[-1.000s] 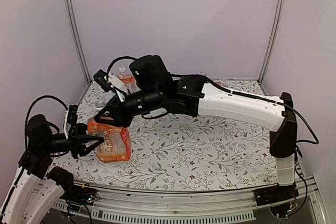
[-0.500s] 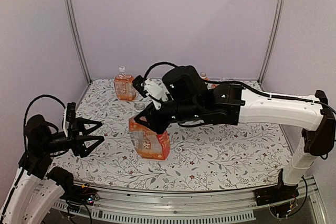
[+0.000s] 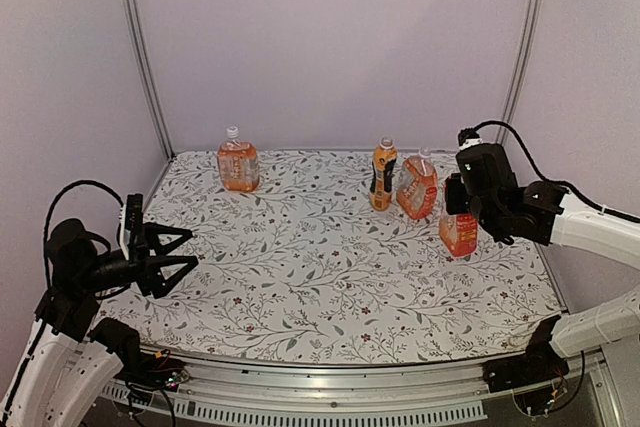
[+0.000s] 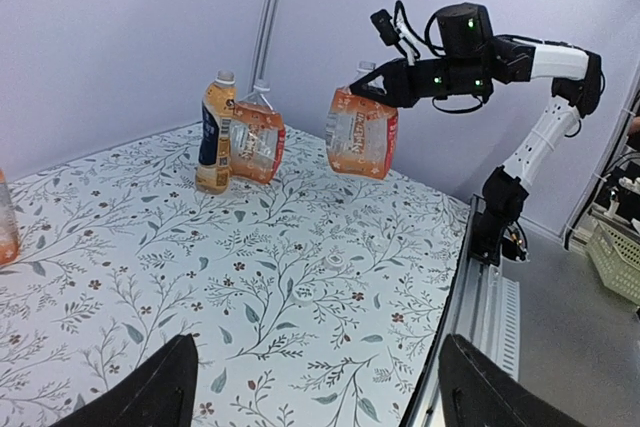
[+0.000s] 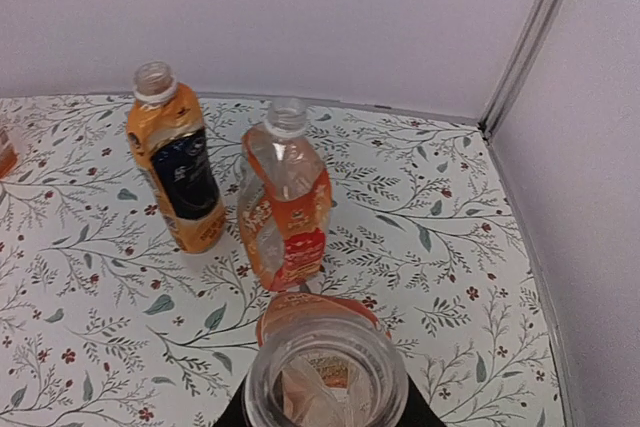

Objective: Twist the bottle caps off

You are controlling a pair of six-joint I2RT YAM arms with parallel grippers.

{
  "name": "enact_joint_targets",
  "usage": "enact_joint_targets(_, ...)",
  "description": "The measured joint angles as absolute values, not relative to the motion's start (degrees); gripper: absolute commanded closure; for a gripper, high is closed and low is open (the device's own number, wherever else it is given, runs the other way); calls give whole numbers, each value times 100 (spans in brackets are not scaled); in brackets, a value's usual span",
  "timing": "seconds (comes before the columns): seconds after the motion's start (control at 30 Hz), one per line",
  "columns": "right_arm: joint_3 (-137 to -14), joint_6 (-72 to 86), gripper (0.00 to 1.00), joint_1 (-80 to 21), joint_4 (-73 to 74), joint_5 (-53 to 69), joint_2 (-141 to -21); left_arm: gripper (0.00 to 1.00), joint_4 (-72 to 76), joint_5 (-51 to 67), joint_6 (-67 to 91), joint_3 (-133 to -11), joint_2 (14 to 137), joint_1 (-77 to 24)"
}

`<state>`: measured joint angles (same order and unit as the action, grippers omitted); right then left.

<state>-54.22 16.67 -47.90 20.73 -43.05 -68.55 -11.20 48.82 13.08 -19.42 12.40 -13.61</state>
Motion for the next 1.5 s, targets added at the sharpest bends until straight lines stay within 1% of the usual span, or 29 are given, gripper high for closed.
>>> enact_joint_targets(0.2, -4825, 1474, 100, -3214, 1103, -4401, -6779, 17, -1120, 4869, 1308, -1942, 1321, -1245)
enact_joint_targets(0.33, -4574, 1315, 100, -2460, 3, -4064, -7266, 17, -1120, 4860, 1308, -1942, 1369, -1186)
enact_joint_targets(0.53, -4930, 1066, 100, -2102, -1118, -3677, -8731, 17, -1120, 4856, 1310, -1942, 1433, -1085)
enact_joint_targets(0.73, -5247, 917, 99, -2069, -2025, -3487, -9629, 17, -1116, 4858, 1313, -1942, 1470, -1011)
enact_joint_targets(0.9, -5417, 1107, 69, -2047, -2215, -3479, -9887, 17, -1103, 4858, 1313, -1940, 1492, -1000)
enact_joint_targets(0.93, -5417, 1170, 59, -2047, -2215, -3479, -9887, 17, -1096, 4858, 1313, -1940, 1492, -1000)
enact_joint_targets(1.03, -5413, 1319, 42, -2045, -2226, -3435, -9887, 17, -1083, 4858, 1313, -1933, 1492, -1000)
enact_joint_targets(1.1, -5406, 1389, 33, -2043, -2198, -3371, -9885, 17, -1066, 4858, 1313, -1931, 1492, -998)
enact_joint_targets(1.2, -5384, 1435, 28, -2045, -2036, -3288, -9885, 17, -1041, 4860, 1313, -1929, 1492, -996)
enact_joint_targets(1.3, -5380, 1435, 21, -2045, -1900, -3234, -9872, 17, -1017, 4858, 1313, -1920, 1492, -996)
enact_joint_targets(1.4, -5380, 1433, 11, -2045, -1752, -3201, -9804, 17, -1013, 4860, 1313, -1918, 1492, -996)
enact_joint_targets(1.47, -5380, 1450, 2, -2045, -1671, -3162, -9730, 17, -1013, 4860, 1313, -1916, 1492, -996)
enact_joint_targets(1.5, -5380, 1420, 1, -2045, -1638, -3127, -9677, 17, -1013, 4860, 1313, -1916, 1492, -996)
